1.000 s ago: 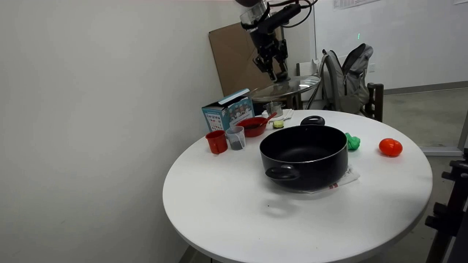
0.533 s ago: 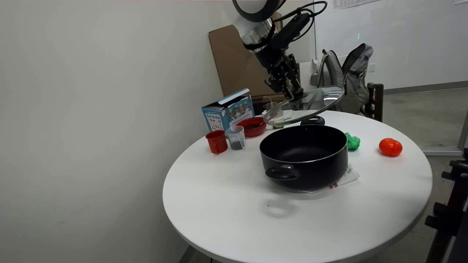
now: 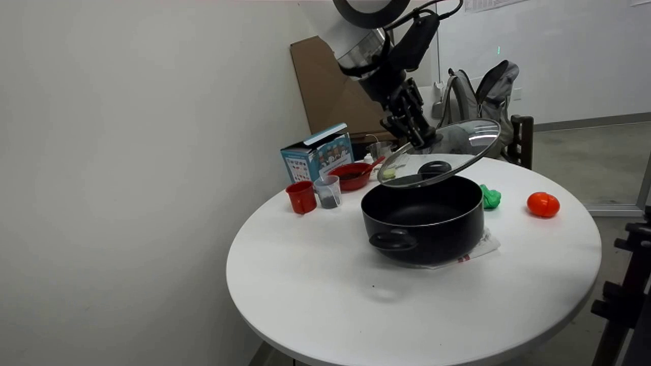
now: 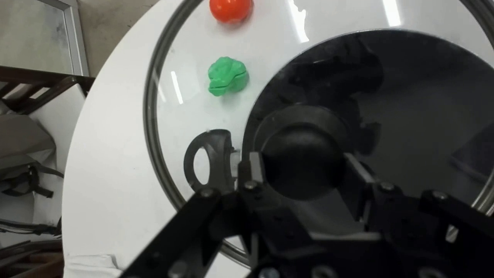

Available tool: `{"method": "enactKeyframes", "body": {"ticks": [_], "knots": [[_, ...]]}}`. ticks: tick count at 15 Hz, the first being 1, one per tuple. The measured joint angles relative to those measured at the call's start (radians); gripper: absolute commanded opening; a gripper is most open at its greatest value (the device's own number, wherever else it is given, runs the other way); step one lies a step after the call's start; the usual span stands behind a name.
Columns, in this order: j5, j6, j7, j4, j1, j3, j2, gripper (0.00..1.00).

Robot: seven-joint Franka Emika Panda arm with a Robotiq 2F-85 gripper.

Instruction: Take the lid off the pot, put its contents om the table, then place the lid on the pot

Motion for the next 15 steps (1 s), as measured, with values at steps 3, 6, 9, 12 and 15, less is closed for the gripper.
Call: {"method": "enactKeyframes", "body": {"ticks": [3,6,9,12,15], "knots": [[0.0,0.0,0.0,-0.026,0.001,0.027,-0.009,0.24],[0.0,0.0,0.0,-0.033,0.003,0.046,-0.007,0.24],[0.0,-0.001,0.0,-0.033,0.008,0.051,0.0,0.24],[0.0,-0.001,0.0,-0.028,0.009,0.051,0.013,0.24],[0.0,-0.001,0.0,-0.009,0.009,0.05,0.037,0.24]]}}
